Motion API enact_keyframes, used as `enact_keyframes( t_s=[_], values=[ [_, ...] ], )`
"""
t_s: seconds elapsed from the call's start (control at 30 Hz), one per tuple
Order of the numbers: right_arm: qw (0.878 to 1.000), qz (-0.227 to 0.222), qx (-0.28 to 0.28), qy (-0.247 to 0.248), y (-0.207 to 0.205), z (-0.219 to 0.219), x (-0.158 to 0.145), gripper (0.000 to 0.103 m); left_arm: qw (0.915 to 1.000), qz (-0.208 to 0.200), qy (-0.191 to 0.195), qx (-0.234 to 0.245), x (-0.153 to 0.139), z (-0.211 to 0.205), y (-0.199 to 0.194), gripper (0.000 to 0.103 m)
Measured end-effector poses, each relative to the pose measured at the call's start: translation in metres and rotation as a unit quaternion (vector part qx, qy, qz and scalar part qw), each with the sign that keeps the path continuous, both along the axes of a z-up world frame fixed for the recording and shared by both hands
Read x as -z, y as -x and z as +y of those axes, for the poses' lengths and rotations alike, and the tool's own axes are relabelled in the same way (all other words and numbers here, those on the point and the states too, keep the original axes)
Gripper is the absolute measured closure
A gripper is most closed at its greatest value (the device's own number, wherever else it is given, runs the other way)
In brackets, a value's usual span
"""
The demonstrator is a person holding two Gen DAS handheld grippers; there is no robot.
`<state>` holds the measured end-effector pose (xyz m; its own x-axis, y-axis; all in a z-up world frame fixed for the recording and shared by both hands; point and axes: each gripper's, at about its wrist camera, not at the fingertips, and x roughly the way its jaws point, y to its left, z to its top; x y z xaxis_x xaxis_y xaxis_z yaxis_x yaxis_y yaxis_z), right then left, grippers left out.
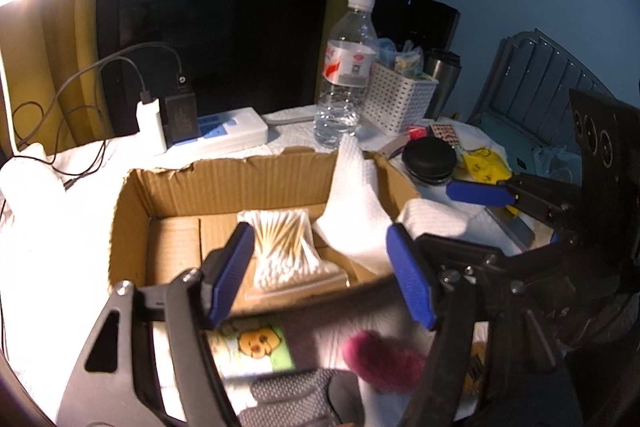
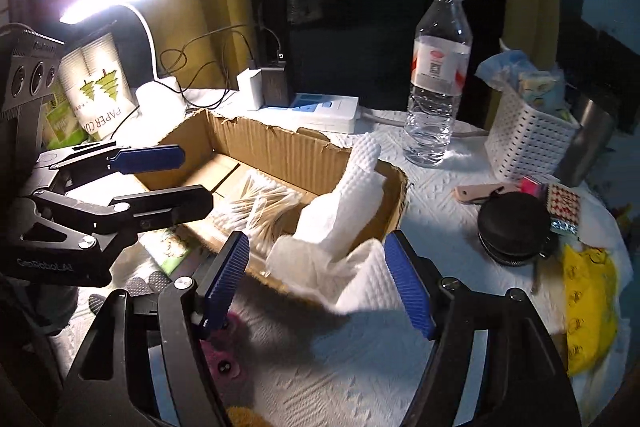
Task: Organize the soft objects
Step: 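Carry the paper towel and swab bag into the cardboard box and release both, then grasp the brown fuzzy ball with the right gripper while the left grasps the pink plush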
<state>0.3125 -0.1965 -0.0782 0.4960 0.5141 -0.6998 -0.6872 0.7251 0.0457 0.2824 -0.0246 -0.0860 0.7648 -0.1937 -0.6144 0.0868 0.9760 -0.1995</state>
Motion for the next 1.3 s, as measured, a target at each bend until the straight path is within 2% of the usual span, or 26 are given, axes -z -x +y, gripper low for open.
enact_keyframes(
  t_s=[0.43,0.57,0.67,1.3],
  values=[
    [1.0,-0.009,0.019,-0.014,0.059,-0.021,-0.016,0.029,0.9999,-0.011,-0.005,0.011,-0.008,-0.008,0.054,0.031],
    [1.0,-0.006,0.025,-0.017,0.073,-0.026,-0.014,0.029,0.9998,-0.012,-0.008,0.014,-0.008,-0.012,0.067,0.024],
    [0.999,0.003,0.032,-0.02,0.08,-0.033,-0.007,0.029,0.9997,-0.007,-0.011,0.019,-0.005,-0.015,0.076,0.019],
    [0.995,0.078,0.048,-0.038,0.104,-0.06,0.062,0.029,0.9973,0.053,-0.051,0.004,0.033,-0.045,0.095,0.019]
  ],
)
